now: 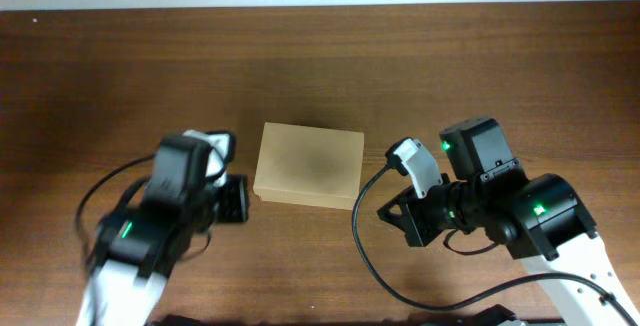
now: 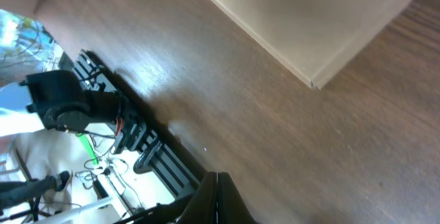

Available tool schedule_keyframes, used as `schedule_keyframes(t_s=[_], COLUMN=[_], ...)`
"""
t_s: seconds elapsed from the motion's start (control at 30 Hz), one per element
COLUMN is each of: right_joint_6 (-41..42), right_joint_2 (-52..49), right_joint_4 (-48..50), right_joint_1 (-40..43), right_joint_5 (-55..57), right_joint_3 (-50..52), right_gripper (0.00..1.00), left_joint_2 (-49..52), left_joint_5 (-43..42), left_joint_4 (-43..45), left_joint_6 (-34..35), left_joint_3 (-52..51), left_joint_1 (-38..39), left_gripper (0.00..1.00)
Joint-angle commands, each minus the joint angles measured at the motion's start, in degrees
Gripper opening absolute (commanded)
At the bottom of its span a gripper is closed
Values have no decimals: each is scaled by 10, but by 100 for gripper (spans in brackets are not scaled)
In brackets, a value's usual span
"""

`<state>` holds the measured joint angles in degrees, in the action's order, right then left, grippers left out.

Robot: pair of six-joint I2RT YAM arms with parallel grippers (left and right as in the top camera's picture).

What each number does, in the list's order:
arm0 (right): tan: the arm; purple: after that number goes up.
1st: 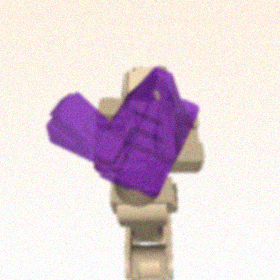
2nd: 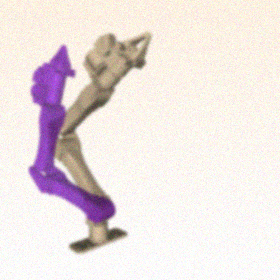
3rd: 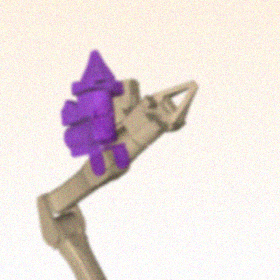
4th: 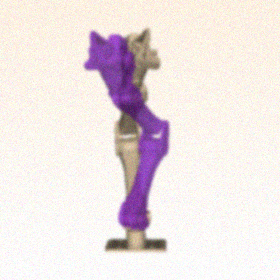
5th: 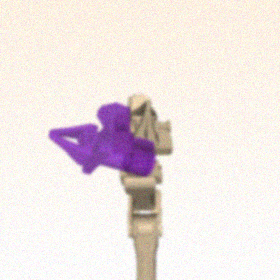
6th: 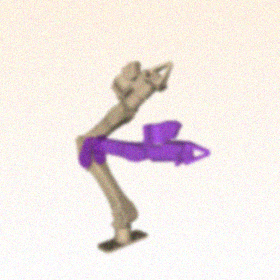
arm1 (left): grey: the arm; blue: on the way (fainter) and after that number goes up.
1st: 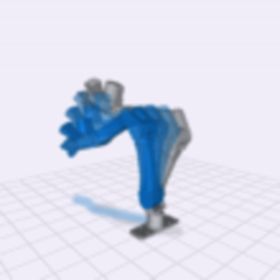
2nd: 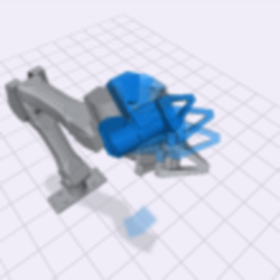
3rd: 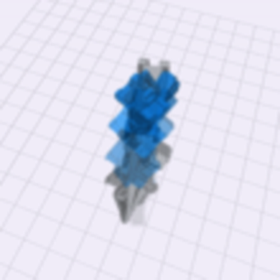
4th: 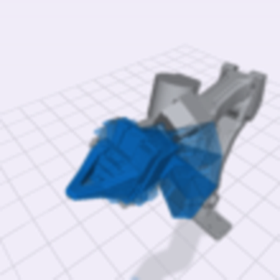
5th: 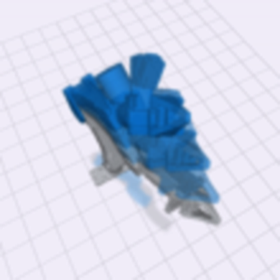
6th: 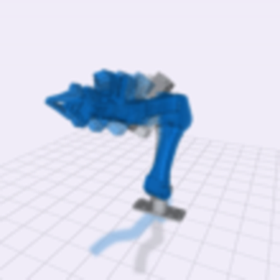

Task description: Pack container

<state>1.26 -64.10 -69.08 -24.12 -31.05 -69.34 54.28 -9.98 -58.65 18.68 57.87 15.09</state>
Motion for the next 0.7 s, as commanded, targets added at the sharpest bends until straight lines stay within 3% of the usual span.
schedule_keyframes(t_s=[0.0, 0.27, 0.5, 0.53, 0.57, 0.63, 0.67], right_joint_6=[10, 52, 36, 32, 33, 33, 36], right_joint_2=[29, 161, 268, 280, 291, 308, 313], right_joint_4=[-8, -37, -83, -88, -93, -107, -118], right_joint_1=[-6, -6, -6, -6, -6, -6, -6], right_joint_5=[18, 43, 69, 70, 71, 71, 71], right_joint_3=[-7, -7, -7, -7, -7, -7, -7], right_gripper=[4, 4, 4, 10, 31, 99, 99], left_joint_2=[-94, -285, -312, -312, -312, -312, -312], left_joint_5=[8, 2, -8, -8, -7, -7, -7], left_joint_4=[-38, -182, -262, -263, -262, -260, -260], left_joint_6=[24, 27, -18, -18, -18, -17, -16], left_joint_3=[8, 8, 8, 8, 8, 8, 8], left_joint_1=[3, 3, 3, 3, 3, 3, 3], left_gripper=[2, 2, 2, 3, 13, 58, 100])
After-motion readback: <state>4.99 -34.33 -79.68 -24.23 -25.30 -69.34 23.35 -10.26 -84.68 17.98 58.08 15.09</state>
